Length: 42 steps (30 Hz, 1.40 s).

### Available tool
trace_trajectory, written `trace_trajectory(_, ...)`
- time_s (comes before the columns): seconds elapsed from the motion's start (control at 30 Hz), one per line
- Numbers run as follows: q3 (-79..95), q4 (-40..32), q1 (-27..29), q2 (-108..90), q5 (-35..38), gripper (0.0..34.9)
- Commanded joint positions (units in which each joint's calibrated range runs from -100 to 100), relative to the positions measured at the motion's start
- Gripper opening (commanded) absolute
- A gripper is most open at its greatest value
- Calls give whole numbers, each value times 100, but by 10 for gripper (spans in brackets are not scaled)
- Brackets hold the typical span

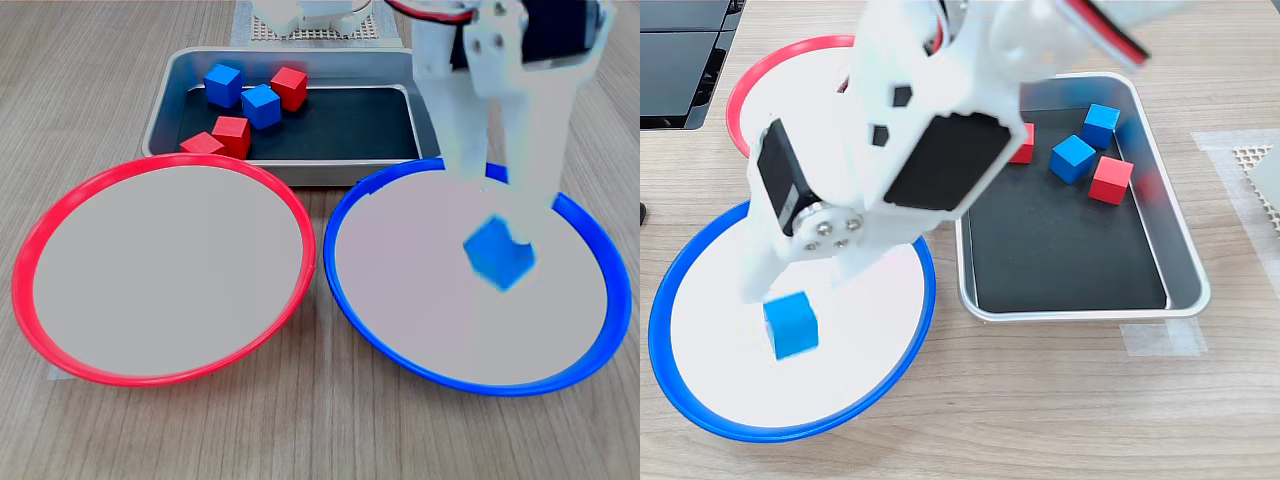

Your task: Move six blocks from tray to matching dishes

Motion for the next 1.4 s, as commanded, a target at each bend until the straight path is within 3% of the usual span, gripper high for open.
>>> trace_trajectory(0.0, 177, 316, 108, -558, 293, 97)
trace_trajectory(0.03, 368, 564, 202, -822, 313, 52)
trace_trajectory(0.1, 796, 1018, 457, -1436, 420, 3)
trace_trajectory(0.23, 1770, 2008, 1351, -2613, 894, 3)
trace_trajectory(0.33, 2653, 2471, 2339, -3193, 1626, 3)
trace_trajectory(0.4, 3318, 2363, 3035, -3381, 2291, 3)
trace_trajectory(0.53, 4210, 1678, 3939, -3407, 3458, 63)
trace_trajectory(0.6, 4465, 1241, 3986, -3364, 3834, 136)
trace_trajectory(0.7, 4510, 1026, 3854, -3304, 4073, 159)
trace_trajectory(0.9, 4510, 911, 3638, -3253, 4347, 169)
trace_trajectory(1.13, 4957, 300, 3675, -3006, 4635, 180)
trace_trajectory(1.2, 5029, 126, 3619, -2929, 4645, 171)
trace_trajectory(1.27, 5029, 69, 3534, -2844, 4645, 132)
trace_trajectory(1.33, 4957, 77, 3393, -2810, 4596, 26)
trace_trajectory(1.37, 4884, 126, 3308, -2810, 4542, 4)
